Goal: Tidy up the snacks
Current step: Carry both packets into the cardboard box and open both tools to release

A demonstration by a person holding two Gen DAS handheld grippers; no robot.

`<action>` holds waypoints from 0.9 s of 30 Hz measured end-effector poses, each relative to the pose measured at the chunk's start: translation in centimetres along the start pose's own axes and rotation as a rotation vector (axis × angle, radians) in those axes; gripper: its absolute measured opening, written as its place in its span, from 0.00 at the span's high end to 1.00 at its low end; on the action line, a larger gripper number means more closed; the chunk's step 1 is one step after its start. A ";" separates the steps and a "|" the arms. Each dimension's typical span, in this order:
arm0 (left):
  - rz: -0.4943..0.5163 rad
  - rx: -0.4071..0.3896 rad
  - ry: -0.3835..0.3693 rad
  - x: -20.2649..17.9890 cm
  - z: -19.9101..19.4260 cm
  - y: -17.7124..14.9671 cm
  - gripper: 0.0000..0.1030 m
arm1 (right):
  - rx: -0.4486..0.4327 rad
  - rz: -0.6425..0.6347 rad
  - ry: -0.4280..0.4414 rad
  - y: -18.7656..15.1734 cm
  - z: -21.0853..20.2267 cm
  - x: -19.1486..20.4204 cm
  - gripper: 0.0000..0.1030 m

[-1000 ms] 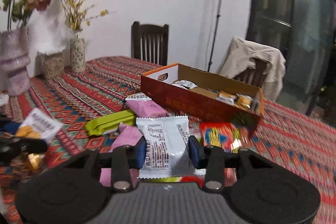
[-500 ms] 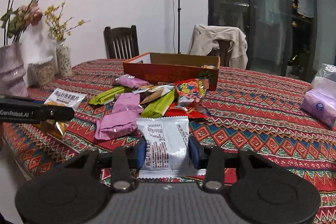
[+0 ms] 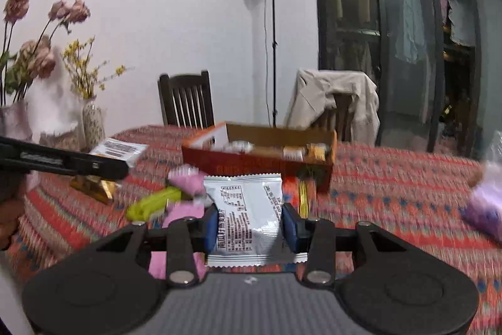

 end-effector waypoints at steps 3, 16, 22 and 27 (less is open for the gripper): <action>-0.011 0.017 -0.018 2.7 4.6 4.0 0.62 | -0.025 -0.007 0.013 3.8 3.8 -0.8 0.61; -0.154 0.294 0.034 16.5 29.1 11.5 0.62 | 0.266 0.058 0.034 13.2 33.7 -3.3 0.61; -0.210 0.327 0.065 19.9 34.6 11.3 0.35 | 0.486 0.104 -0.049 9.9 46.0 -3.1 0.58; -0.190 0.271 0.061 20.3 33.1 12.6 0.29 | 0.483 0.166 -0.032 9.8 47.7 -2.3 0.36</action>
Point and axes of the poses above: each gripper's, at about its wrist camera, not at the fingertips, and z roughly the way its jaws point, x to its left, y to its top, the point moved 9 cm from there along z, roughly the way its jaws point, and after that the axes turned 8 degrees about -y, right-handed, at the moved point
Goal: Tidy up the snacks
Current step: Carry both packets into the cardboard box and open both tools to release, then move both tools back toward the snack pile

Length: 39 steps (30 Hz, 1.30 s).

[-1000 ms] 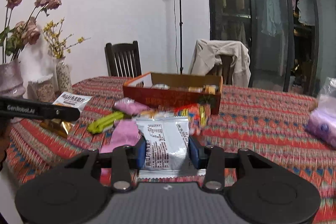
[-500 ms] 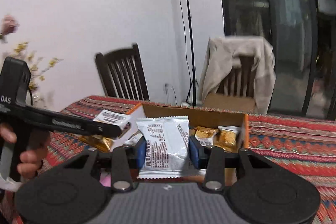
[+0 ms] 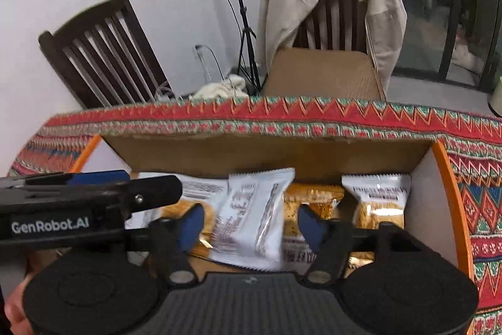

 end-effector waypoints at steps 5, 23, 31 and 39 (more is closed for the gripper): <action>0.041 -0.025 0.028 -0.8 -4.6 0.3 0.28 | -0.067 -0.034 -0.004 0.6 -3.7 -0.1 0.30; 0.152 -0.229 0.043 -12.1 -34.1 -12.7 0.05 | -0.394 -0.089 0.027 -9.7 -37.7 -5.2 0.07; 0.194 -0.379 0.076 -15.3 -42.6 -25.7 0.00 | -0.555 -0.103 0.018 -22.0 -47.1 -6.9 0.00; 0.161 -0.405 0.146 -16.2 -43.8 -36.5 0.00 | -0.614 -0.142 -0.008 -35.0 -49.2 -5.9 0.00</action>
Point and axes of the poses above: each gripper's, at about its wrist camera, not at the fingertips, and z roughly the way its jaws point, x to its left, y to its top, the point moved 9 cm from there along z, roughly the way its jaws point, and after that the axes turned 8 degrees about -y, right-handed, at the moved point
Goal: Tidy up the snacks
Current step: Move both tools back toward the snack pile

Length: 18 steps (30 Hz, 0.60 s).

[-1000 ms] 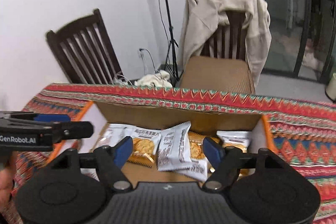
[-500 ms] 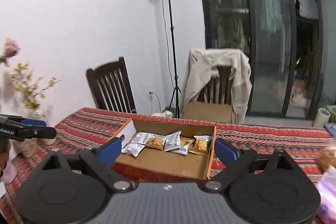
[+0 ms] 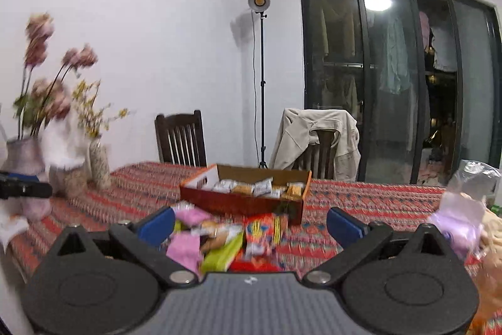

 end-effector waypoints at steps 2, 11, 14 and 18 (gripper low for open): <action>-0.020 0.025 0.010 -0.4 -0.2 -2.1 0.00 | 0.010 -0.008 0.001 -2.3 -1.4 0.7 0.00; -0.020 0.175 0.050 -1.1 2.0 -8.1 0.00 | 0.131 0.037 -0.003 -10.7 -2.6 1.9 0.00; -0.018 0.188 0.063 -1.2 3.2 -8.4 0.00 | 0.165 0.045 -0.030 -12.4 -1.9 1.5 0.00; -0.022 0.200 0.020 -1.8 4.8 -8.8 0.00 | 0.192 0.053 -0.060 -13.3 -1.2 0.8 0.00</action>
Point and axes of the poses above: each gripper's, at about its wrist camera, not at the fingertips, and z roughly the way its jaws point, x to its left, y to its top, the point moved 9 cm from there along z, roughly the way its jaws point, and after that the axes turned 8 degrees about -y, right-handed, at the moved point
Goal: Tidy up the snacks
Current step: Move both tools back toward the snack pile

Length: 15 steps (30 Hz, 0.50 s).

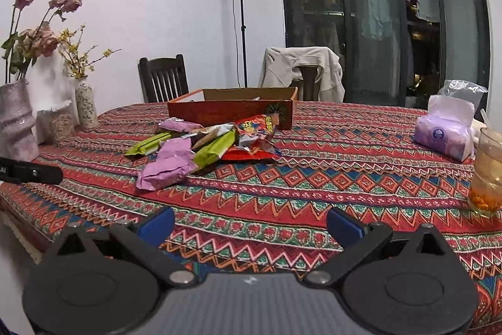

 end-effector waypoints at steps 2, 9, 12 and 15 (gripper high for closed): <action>0.004 0.016 -0.020 -0.4 1.0 -0.1 0.00 | 0.005 0.006 0.002 0.0 0.1 -0.2 0.00; 0.104 0.049 -0.075 -1.9 6.3 1.5 0.00 | -0.002 0.041 -0.018 0.9 1.5 -1.2 0.00; 0.199 0.075 -0.148 -3.1 9.5 2.5 0.02 | 0.011 0.048 -0.024 1.3 2.8 -1.7 0.00; 0.258 0.124 -0.166 -3.5 12.9 2.9 0.08 | 0.021 0.057 -0.021 1.9 4.4 -2.0 0.00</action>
Point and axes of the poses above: each gripper's, at about its wrist camera, not at the fingertips, and z roughly the way its jaws point, x to its left, y to its top, the point moved 9 cm from there along z, roughly the way its jaws point, and after that the axes turned 8 degrees about -y, right-handed, at the moved point
